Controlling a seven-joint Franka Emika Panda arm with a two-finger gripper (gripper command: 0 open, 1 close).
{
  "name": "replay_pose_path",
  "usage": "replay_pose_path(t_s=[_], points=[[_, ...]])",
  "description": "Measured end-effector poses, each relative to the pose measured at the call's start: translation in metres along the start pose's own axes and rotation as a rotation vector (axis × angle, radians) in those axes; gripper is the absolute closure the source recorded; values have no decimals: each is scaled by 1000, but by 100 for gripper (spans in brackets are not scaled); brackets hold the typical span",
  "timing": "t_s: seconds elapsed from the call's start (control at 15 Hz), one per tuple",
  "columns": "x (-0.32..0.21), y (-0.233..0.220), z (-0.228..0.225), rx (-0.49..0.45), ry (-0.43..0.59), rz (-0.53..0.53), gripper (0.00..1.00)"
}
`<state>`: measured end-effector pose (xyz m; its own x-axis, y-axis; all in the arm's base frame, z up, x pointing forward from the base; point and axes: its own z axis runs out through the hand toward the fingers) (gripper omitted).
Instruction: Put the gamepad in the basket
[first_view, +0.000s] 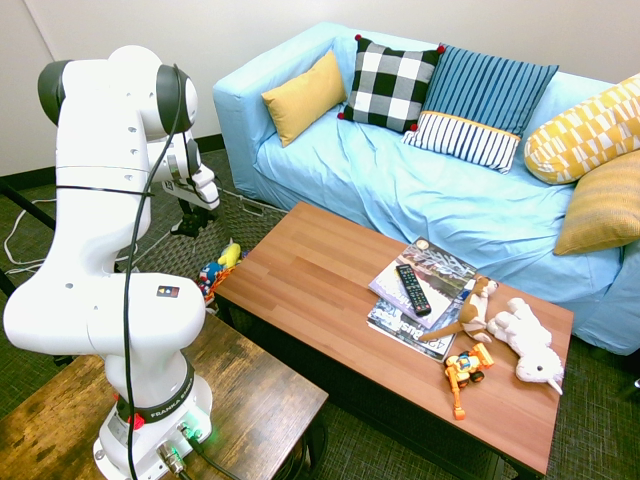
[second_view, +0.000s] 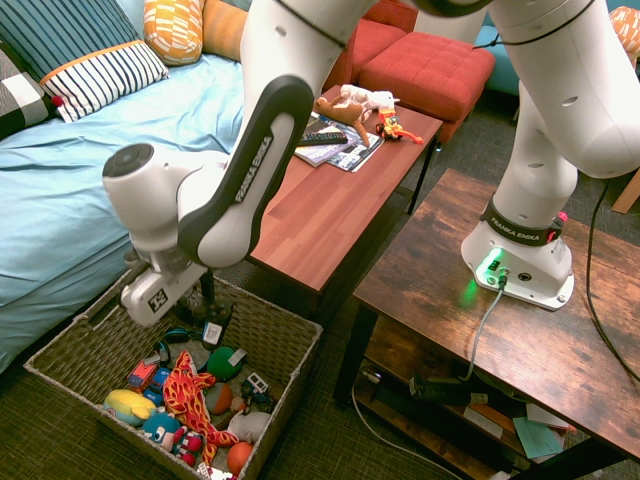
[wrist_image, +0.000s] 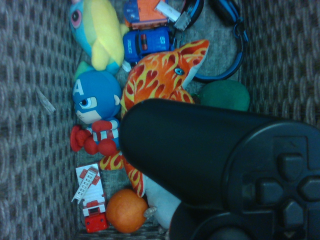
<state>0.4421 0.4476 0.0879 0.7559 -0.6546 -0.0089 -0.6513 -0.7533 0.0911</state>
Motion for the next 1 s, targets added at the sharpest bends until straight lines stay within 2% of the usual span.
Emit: replay_pose_path(t_s=[0.07,0.13,1.0], points=[[-1,-5,13,-14,0,2,100],[0,-9,22,-30,-3,7,0],[19,-24,18,-49,-10,13,0]])
